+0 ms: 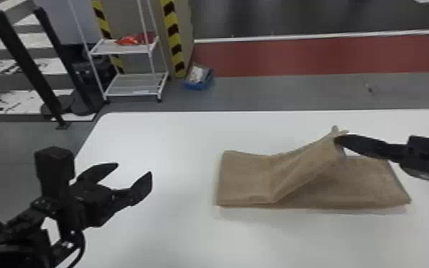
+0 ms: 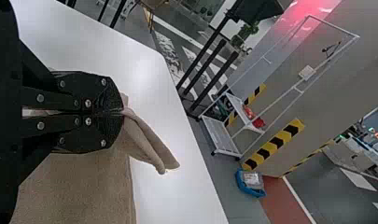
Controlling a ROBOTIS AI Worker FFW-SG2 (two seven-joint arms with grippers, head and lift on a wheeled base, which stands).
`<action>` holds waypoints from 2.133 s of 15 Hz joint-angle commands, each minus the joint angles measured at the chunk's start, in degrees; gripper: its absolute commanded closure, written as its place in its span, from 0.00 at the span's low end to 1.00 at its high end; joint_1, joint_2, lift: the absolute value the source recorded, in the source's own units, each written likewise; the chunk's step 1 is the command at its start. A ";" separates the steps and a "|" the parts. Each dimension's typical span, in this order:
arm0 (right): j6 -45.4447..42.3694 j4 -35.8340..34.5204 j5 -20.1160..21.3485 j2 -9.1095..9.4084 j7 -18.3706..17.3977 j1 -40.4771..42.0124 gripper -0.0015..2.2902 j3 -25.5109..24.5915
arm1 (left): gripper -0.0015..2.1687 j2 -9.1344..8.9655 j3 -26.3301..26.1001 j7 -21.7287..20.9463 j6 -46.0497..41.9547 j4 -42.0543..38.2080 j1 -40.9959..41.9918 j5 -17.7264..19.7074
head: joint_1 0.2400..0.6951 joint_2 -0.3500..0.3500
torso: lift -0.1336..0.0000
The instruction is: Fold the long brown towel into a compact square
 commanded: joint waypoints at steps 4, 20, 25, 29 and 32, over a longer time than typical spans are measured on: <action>0.29 0.88 -1.80 0.14 1.66 -2.24 0.48 -2.71 | 0.07 0.08 0.56 0.10 -0.18 0.06 0.69 -0.01 | 1.00 0.67 | 0.07; -1.41 14.59 -1.18 -3.34 6.32 -4.78 0.48 -12.21 | 0.07 -0.01 1.18 0.19 -5.45 0.24 5.00 0.26 | 1.00 0.56 | 0.07; -1.76 17.49 1.72 -4.84 7.11 -6.63 0.30 -12.91 | 0.07 -0.01 1.35 0.19 -6.86 0.50 6.23 0.34 | 1.00 0.54 | 0.07; -1.76 18.02 2.69 -5.71 6.58 -6.02 0.01 -13.44 | 0.07 -0.01 1.35 0.27 -7.73 1.03 6.23 0.52 | 1.00 0.50 | 0.07; -1.76 18.02 3.21 -6.42 6.23 -6.10 0.02 -13.44 | 0.07 0.08 1.18 0.54 -7.91 1.21 6.05 0.52 | 1.00 0.48 | 0.07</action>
